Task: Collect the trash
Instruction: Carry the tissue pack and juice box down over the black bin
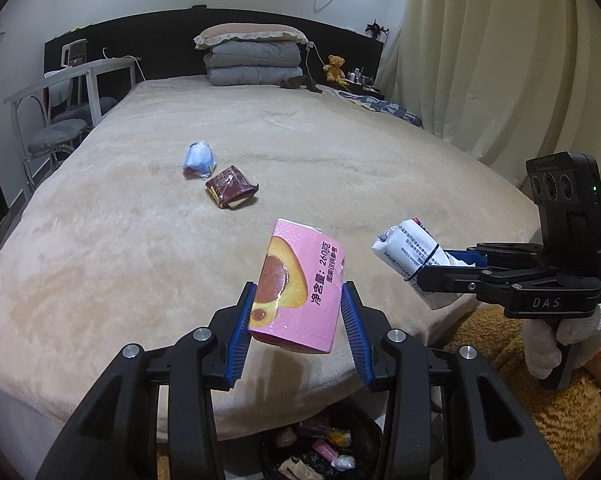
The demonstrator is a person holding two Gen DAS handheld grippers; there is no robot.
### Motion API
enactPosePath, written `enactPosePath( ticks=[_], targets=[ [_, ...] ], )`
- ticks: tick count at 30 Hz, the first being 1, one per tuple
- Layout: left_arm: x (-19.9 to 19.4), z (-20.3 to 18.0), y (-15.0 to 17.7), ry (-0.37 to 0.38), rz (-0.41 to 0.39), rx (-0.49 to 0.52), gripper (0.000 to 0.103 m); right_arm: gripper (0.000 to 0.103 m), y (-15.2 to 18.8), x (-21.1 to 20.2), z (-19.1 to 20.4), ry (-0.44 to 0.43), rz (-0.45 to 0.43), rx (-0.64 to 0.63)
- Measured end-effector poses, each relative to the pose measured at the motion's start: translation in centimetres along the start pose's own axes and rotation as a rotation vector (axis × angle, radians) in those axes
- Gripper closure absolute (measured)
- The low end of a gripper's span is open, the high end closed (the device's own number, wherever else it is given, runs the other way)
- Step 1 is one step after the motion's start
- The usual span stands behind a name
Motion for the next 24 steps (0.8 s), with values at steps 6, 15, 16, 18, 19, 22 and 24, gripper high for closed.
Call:
enactPosePath(
  ticks=[6, 15, 16, 18, 19, 22, 24],
  targets=[
    [-0.3, -1.1, 2.2, 0.021, 0.035, 0.001, 0.062, 0.066, 1.9, -0.2, 0.4, -0.009, 0.033, 0.007],
    [-0.2, -2.2, 4.9, 0.047, 0.095, -0.008, 0.062, 0.066, 4.2, -0.5, 1.0, -0.03, 0.071, 0.028],
    [-0.2, -2.3, 5.1, 0.052, 0.101, -0.012, 0.062, 0.066, 4.5, -0.5, 1.1, -0.032, 0.076, 0.033],
    [-0.1, -2.6, 5.7, 0.061, 0.116, -0.02, 0.062, 0.066, 5.0, -0.5, 1.1, -0.035, 0.088, 0.039],
    [-0.1, -2.7, 6.1, 0.065, 0.126, -0.022, 0.062, 0.066, 5.3, -0.4, 1.1, -0.035, 0.094, 0.044],
    [0.2, -3.2, 7.1, 0.071, 0.154, -0.025, 0.062, 0.066, 6.0, -0.2, 1.1, -0.037, 0.123, 0.052],
    [0.5, -3.5, 7.8, 0.085, 0.181, -0.034, 0.062, 0.066, 6.6, 0.1, 1.1, -0.028, 0.146, 0.053]
  ],
)
Point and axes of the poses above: each gripper's, at about its wrist camera, not at the fingertips, and x roughly the way its jaws point, z to its left, y to its underside, the point moved 8 cm from there along x, roughly the way its jaws point, and after that the axes turned 5 degrees about -y, right-handed, at the moved point
